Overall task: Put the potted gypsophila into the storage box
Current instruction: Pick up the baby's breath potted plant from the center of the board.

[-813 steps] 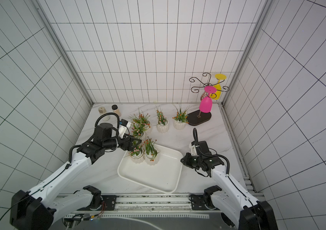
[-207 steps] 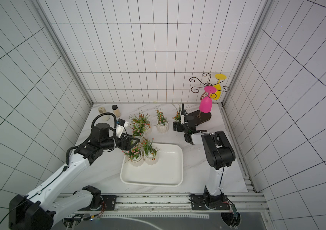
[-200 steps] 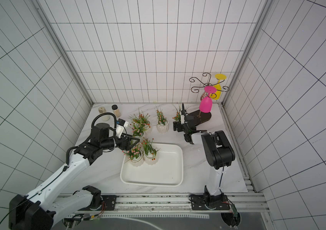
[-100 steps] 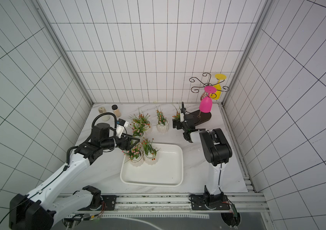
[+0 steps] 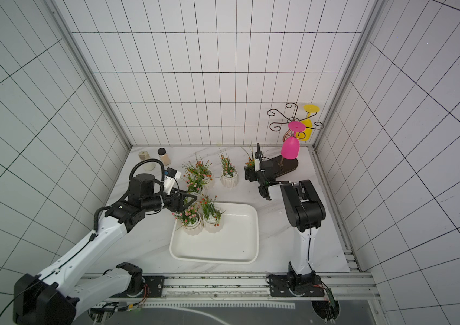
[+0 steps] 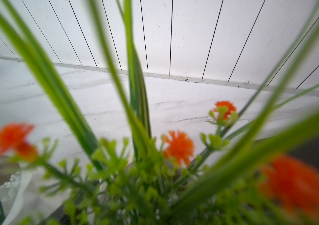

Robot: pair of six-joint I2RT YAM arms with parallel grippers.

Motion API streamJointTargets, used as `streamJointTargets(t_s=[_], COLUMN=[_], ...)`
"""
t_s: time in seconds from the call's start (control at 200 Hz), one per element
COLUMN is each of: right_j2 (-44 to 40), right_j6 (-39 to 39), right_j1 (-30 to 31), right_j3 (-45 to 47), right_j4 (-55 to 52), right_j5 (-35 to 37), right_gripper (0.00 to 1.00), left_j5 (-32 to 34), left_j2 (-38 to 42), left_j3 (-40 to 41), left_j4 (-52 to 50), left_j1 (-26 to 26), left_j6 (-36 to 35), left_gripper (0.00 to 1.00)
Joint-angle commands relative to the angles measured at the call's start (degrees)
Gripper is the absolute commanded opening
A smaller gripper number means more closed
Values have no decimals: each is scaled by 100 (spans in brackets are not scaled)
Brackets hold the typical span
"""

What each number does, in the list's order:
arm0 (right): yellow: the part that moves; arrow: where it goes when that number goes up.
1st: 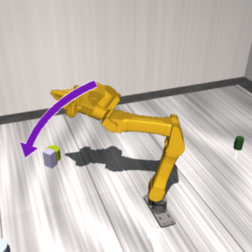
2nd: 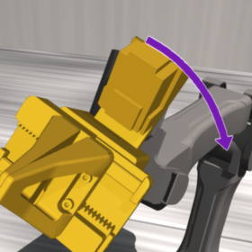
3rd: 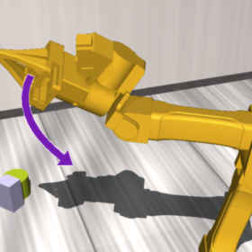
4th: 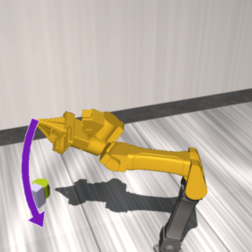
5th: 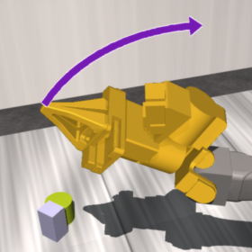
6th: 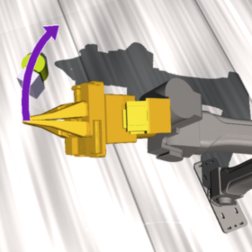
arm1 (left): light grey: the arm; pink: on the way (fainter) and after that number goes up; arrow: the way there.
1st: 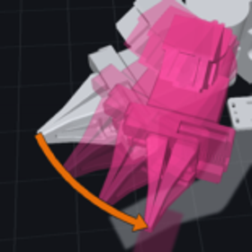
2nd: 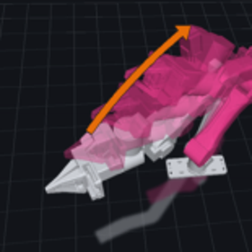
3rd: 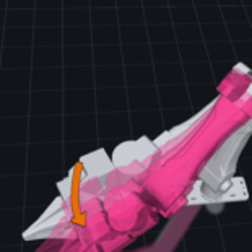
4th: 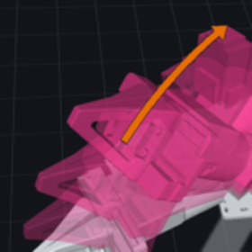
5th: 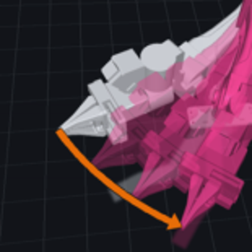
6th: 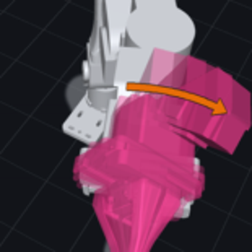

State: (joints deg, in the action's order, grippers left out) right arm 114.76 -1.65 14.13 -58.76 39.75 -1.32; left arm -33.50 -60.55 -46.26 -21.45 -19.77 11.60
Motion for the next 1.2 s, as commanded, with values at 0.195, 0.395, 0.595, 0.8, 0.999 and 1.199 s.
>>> streamJointTargets(t_s=[0.195, 0.395, 0.595, 0.8, 0.999, 1.199], right_j2=[-53, -223, -527, -825, -1134, -1620], right_j6=[161, 239, 288, 326, 341, 367], right_j1=[-68, -68, -71, -77, -77, -77], right_j3=[-276, -212, -97, 34, 226, 471], right_j4=[344, 385, 385, 341, 297, 109], right_j5=[-234, -266, -298, -332, -342, -413], right_gripper=[76, 74, 74, 74, 73, 73], left_j5=[-19, -14, -25, -34, -50, -67], left_j2=[4, 11, 26, 52, 67, 103], left_j3=[38, 46, 47, 56, 67, 89], left_j4=[97, 93, 106, 113, 115, 139], left_j1=[25, 26, 25, 26, 26, 26], left_j6=[-43, -45, -33, -20, -13, -7], left_gripper=[84, 84, 84, 84, 84, 84])
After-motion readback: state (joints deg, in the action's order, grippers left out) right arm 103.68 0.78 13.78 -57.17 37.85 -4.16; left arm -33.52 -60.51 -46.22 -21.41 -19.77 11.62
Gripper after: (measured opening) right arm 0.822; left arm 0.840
